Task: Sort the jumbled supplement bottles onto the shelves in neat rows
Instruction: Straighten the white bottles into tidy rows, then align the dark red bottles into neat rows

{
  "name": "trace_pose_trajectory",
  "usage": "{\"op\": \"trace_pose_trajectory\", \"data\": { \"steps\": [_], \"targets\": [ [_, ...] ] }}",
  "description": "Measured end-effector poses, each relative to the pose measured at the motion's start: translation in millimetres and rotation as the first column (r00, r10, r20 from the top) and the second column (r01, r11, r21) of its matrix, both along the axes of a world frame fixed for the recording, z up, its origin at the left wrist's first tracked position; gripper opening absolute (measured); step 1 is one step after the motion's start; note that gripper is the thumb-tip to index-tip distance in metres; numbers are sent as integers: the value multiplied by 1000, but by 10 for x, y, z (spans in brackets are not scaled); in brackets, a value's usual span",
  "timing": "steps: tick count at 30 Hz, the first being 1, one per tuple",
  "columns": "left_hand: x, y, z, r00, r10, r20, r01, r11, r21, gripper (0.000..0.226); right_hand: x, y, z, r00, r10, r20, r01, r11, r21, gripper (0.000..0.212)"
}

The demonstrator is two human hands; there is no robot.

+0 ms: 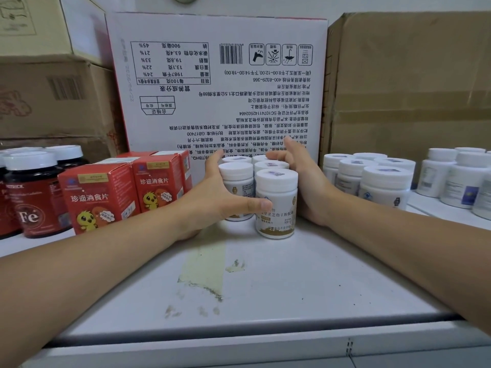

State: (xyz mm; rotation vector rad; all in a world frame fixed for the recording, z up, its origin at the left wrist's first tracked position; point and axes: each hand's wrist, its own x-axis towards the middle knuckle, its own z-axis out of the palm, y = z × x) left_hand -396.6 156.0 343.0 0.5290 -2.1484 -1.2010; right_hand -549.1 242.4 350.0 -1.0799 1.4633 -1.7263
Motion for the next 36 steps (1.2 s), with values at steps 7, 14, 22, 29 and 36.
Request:
{"op": "trace_pose_trajectory", "data": {
  "steps": [7, 14, 22, 29, 36],
  "targets": [
    [-3, -32, -19, 1000, -1, 7, 1, 1000, -2, 151, -6, 18, -7, 1000, 3, -26, -3, 1000, 3, 47],
    [12, -85, -22, 998, 28, 55, -23, 996, -82, 155, 3, 23, 15, 996, -21, -84, 19, 1000, -23, 67],
    [131, 87, 226, 993, 76, 95, -51, 970, -239, 154, 149, 173, 222, 961, -147, -232, 131, 988, -82, 53],
    [550, 261, 739, 955, 196, 224, -61, 865, -499, 133, 379, 352, 580, 836, -337, -432, 185, 916, -357, 38],
    [1295, 87, 875, 897, 367, 247, -137, 762, -632, 126, 973, 87, 771, 877, -194, -440, 74, 959, -275, 11]
  ]
}}
